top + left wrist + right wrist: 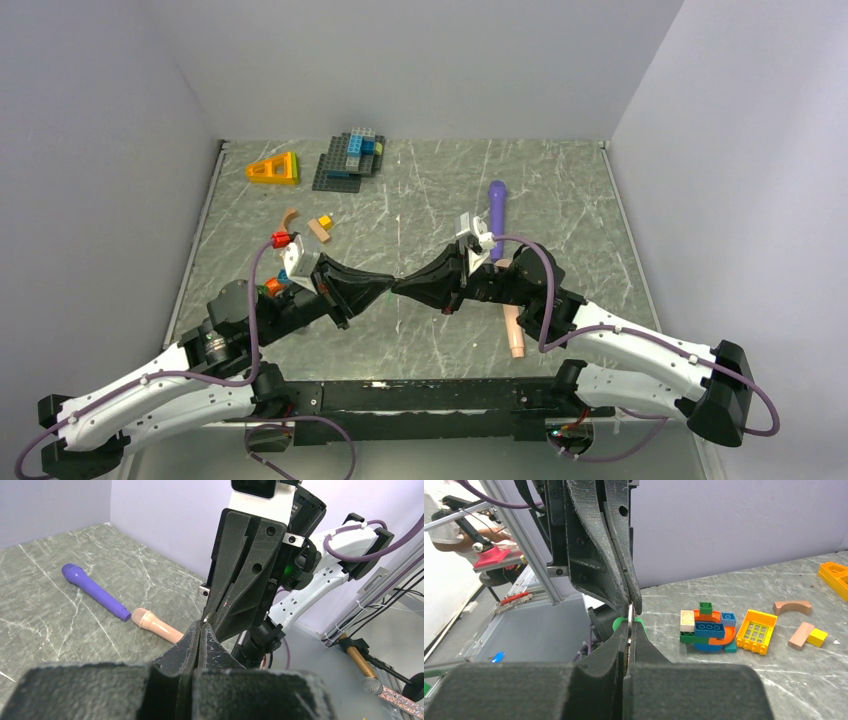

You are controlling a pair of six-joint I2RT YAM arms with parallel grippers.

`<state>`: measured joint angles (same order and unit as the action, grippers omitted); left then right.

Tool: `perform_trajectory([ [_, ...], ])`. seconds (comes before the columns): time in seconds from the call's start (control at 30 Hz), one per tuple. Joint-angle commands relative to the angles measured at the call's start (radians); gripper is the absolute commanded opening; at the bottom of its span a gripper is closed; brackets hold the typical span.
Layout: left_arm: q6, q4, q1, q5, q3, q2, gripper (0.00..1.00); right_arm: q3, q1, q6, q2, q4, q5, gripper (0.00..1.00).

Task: Remove the keys from the keyring

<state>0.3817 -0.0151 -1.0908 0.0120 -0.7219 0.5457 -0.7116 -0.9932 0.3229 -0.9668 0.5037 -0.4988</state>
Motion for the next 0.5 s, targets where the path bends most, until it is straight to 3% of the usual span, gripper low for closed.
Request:
perform_trajectory([
  [0.0,0.006,-0.018,-0.003,0.017,0.0,0.017,0.0,-0.012,-0.002,-0.006,0.003,0.087,0.02,0.0],
  [0.1,0.002,0.0,-0.004,0.006,-0.006,0.02,0.04,-0.001,-0.002,-0.013,0.011,0.09,0.003,0.0],
  [0.23,-0.01,0.058,-0.003,-0.009,-0.027,0.015,0.54,0.009,-0.001,-0.017,0.032,0.062,-0.002,0.0],
  [0.3,-0.023,0.109,-0.003,-0.024,-0.048,0.008,0.67,0.013,-0.001,-0.022,0.044,0.029,-0.009,0.0],
  [0.37,-0.051,0.173,-0.003,-0.046,-0.076,0.002,0.69,0.01,-0.001,-0.032,0.054,-0.022,-0.015,0.0],
  [0.47,-0.106,0.299,-0.003,-0.052,-0.16,0.024,0.61,-0.009,-0.001,-0.05,0.054,-0.097,-0.057,0.0],
])
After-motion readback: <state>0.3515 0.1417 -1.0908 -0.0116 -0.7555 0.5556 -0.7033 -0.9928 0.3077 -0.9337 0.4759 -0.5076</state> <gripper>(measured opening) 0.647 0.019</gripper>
